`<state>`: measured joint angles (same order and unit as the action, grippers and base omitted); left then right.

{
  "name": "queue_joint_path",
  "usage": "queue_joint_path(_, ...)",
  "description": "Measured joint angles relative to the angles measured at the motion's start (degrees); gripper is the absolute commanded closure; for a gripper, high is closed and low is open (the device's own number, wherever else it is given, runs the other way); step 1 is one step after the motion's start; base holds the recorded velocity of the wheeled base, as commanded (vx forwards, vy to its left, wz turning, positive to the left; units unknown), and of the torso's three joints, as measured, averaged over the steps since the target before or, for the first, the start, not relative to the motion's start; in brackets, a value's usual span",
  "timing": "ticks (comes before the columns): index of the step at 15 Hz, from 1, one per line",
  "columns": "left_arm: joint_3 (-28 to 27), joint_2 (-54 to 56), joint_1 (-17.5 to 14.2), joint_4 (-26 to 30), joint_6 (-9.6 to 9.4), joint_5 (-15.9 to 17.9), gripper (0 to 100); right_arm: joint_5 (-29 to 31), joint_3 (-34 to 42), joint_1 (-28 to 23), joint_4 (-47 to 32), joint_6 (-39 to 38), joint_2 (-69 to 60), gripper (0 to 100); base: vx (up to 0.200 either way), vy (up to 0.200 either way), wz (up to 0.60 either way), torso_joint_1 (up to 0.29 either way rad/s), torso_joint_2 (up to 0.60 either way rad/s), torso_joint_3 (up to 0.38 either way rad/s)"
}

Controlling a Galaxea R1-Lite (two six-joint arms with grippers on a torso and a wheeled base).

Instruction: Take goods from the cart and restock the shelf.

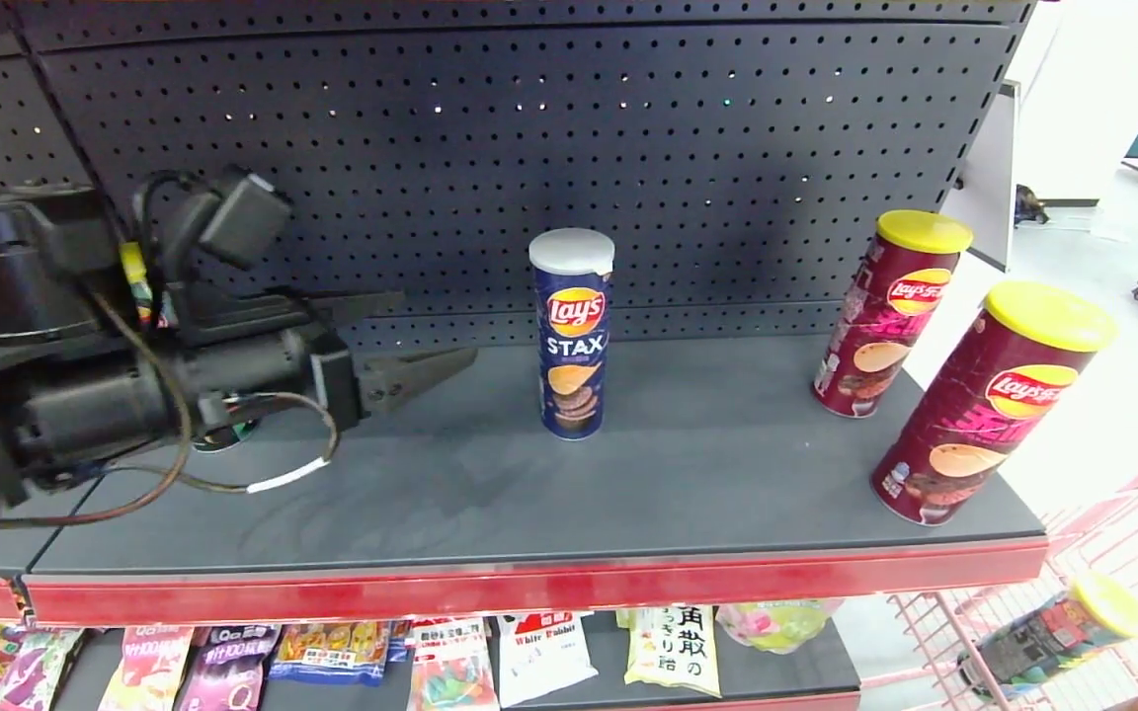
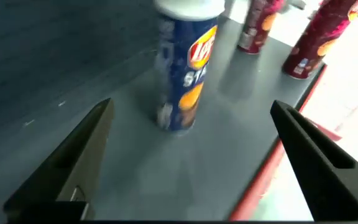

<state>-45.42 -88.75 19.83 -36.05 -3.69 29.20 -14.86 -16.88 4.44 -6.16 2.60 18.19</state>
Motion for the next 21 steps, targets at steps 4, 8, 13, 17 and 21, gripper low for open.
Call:
queue_joint_path(4, -8.8, -11.8, 2.2, -0.9, -1.23, 2.3, 0, 0.1, 0.0, -0.1, 0.0, -0.2, -0.4, 100, 0.000, 0.000, 0.00, 0.000, 0.00, 0.000)
queue_joint_path(8, -18.2, -20.0, 3.1, -0.7, -1.48, 2.4, 0, 0.2, -0.1, -0.1, 0.0, -0.5, -0.4, 100, 0.000, 0.000, 0.00, 0.000, 0.00, 0.000)
queue_joint_path(13, -26.6, -25.0, 4.2, 3.5, -1.50, 2.8, 0, 0.3, 0.1, -0.1, -0.1, -0.5, -0.5, 100, 0.000, 0.000, 0.00, 0.000, 0.00, 0.000)
queue_joint_path(17, -30.5, -28.3, 5.1, 3.9, -1.56, 2.9, 0, 0.3, 0.1, -0.1, -0.1, -0.5, -0.4, 100, 0.000, 0.000, 0.00, 0.000, 0.00, 0.000)
queue_joint_path(21, -31.0, -29.6, 6.2, 3.8, -1.55, 2.9, 100, 0.4, 0.2, -0.1, -0.1, -0.5, -0.4, 100, 0.000, 0.000, 0.00, 0.000, 0.00, 0.000)
